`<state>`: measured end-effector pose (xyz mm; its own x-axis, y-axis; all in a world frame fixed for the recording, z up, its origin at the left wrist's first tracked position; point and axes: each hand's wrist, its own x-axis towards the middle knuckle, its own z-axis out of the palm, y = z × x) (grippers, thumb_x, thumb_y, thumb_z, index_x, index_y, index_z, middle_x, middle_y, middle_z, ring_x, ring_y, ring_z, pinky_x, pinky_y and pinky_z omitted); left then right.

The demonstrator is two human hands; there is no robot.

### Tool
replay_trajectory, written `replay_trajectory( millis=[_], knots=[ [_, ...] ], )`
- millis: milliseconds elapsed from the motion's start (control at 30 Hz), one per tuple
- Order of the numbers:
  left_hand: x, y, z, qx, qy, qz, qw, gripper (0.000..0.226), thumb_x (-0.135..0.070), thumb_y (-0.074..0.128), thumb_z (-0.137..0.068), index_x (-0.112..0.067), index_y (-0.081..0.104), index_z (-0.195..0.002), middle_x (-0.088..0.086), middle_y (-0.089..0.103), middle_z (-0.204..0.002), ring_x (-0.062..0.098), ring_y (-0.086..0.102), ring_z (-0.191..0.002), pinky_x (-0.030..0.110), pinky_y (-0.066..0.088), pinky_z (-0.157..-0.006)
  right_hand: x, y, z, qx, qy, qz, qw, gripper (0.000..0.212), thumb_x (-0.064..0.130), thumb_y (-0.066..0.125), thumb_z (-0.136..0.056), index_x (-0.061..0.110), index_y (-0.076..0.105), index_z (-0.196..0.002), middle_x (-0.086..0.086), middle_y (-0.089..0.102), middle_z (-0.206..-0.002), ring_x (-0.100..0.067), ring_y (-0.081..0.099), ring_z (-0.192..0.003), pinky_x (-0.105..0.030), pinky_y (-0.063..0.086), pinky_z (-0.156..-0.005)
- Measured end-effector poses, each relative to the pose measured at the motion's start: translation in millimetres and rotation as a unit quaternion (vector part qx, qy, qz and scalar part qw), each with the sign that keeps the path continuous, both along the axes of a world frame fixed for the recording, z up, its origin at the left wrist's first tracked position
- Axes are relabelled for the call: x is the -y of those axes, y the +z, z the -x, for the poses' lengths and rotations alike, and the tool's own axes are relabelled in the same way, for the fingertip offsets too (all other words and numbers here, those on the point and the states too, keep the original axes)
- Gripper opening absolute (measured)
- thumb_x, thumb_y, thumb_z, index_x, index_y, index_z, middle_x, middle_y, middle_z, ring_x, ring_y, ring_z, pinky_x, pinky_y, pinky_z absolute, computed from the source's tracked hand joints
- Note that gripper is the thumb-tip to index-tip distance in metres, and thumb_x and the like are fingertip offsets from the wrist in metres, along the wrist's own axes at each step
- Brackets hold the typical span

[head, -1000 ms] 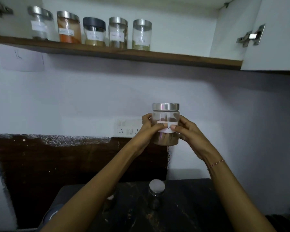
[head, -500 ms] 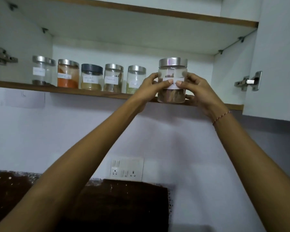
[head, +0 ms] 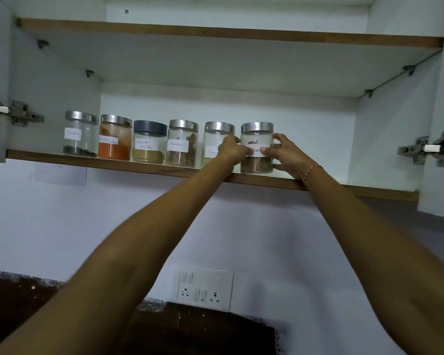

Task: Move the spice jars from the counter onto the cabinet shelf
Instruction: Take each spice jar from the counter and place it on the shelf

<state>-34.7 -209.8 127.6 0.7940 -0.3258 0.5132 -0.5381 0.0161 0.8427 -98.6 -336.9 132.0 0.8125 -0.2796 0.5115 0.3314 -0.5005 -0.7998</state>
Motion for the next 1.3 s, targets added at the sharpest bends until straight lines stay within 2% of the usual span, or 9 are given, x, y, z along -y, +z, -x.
replay_trajectory(
  millis=[200,300,367,467,667,733,900,1067,1300],
  knots=[
    [0,-2,-1,-0.013,-0.075,-0.061,0.995,0.021,-0.001,0.044,-0.086,-0.012,0.055,-0.102,0.002,0.058,-0.091,0.018,0.055,-0.091,0.027,0.047,-0.070,9,-2,-11,-0.017,-0.035,-0.043,0.998,0.059,0.011,0.060,-0.087,0.013,0.028,-0.137,-0.013,0.046,-0.137,-0.027,0.049,-0.121,-0.039,0.042,-0.091],
    [-1,-3,-2,-0.016,-0.069,-0.089,0.994,0.022,-0.001,0.043,-0.085,-0.014,0.055,-0.099,0.001,0.054,-0.092,0.015,0.049,-0.084,0.027,0.041,-0.075,7,-4,-11,-0.022,-0.049,-0.021,0.998,0.058,0.008,0.059,-0.088,0.013,0.030,-0.138,-0.014,0.048,-0.134,-0.028,0.050,-0.120,-0.040,0.044,-0.095],
    [-4,-5,1,-0.004,-0.035,-0.057,0.998,0.019,-0.002,0.042,-0.088,-0.015,0.055,-0.089,0.002,0.053,-0.090,0.015,0.048,-0.082,0.027,0.040,-0.075,5,-4,-6,0.044,-0.103,-0.004,0.994,0.049,0.004,0.053,-0.088,0.009,0.038,-0.134,-0.015,0.053,-0.124,-0.025,0.054,-0.107,-0.028,0.049,-0.087],
    [-14,-15,12,0.060,0.018,0.028,0.998,0.035,-0.005,0.041,-0.092,-0.006,0.053,-0.125,0.012,0.055,-0.129,0.023,0.051,-0.118,0.031,0.041,-0.100,-4,-11,10,0.222,-0.217,0.008,0.950,0.032,0.002,0.043,-0.088,0.004,0.055,-0.117,-0.013,0.063,-0.101,-0.016,0.054,-0.085,-0.012,0.043,-0.062],
    [-36,-100,72,0.184,0.004,0.119,0.976,0.043,-0.005,0.044,-0.093,-0.004,0.042,-0.136,0.013,0.048,-0.138,0.016,0.047,-0.124,0.022,0.042,-0.100,-59,-98,46,0.346,-0.239,0.036,0.907,0.033,-0.001,0.046,-0.083,0.000,0.056,-0.114,-0.014,0.060,-0.114,-0.019,0.055,-0.104,-0.019,0.046,-0.088],
    [-38,-156,83,0.174,0.012,0.108,0.979,0.044,-0.004,0.047,-0.093,-0.003,0.040,-0.137,0.014,0.046,-0.141,0.022,0.044,-0.129,0.031,0.040,-0.106,-76,-152,56,0.351,-0.255,0.072,0.898,0.035,0.000,0.048,-0.083,0.000,0.056,-0.117,-0.016,0.057,-0.119,-0.024,0.054,-0.112,-0.007,0.037,-0.092],
    [-44,-298,107,-0.033,0.005,0.042,0.999,0.045,-0.006,0.046,-0.094,-0.007,0.038,-0.138,0.011,0.043,-0.143,0.022,0.041,-0.132,0.038,0.036,-0.110,-97,-305,82,0.197,-0.238,0.083,0.947,0.036,0.004,0.050,-0.087,0.008,0.052,-0.123,-0.010,0.052,-0.128,-0.021,0.047,-0.122,0.005,0.024,-0.092],
    [-68,-414,119,-0.167,0.001,-0.042,0.985,0.044,-0.007,0.046,-0.095,-0.007,0.039,-0.139,0.013,0.043,-0.142,0.022,0.040,-0.132,0.033,0.035,-0.109,-93,-431,120,-0.003,-0.268,0.079,0.960,0.037,0.009,0.050,-0.090,0.011,0.049,-0.127,-0.010,0.048,-0.132,-0.022,0.046,-0.123,-0.023,0.038,-0.099],
    [-74,-531,110,-0.269,-0.054,-0.165,0.947,0.050,-0.009,0.045,-0.095,-0.011,0.030,-0.143,0.012,0.032,-0.149,0.025,0.037,-0.134,0.033,0.036,-0.104,-85,-538,137,-0.270,-0.184,0.046,0.944,0.059,0.016,0.064,-0.084,0.012,0.038,-0.137,-0.010,0.040,-0.142,-0.025,0.040,-0.131,-0.040,0.037,-0.109]
  ],
)
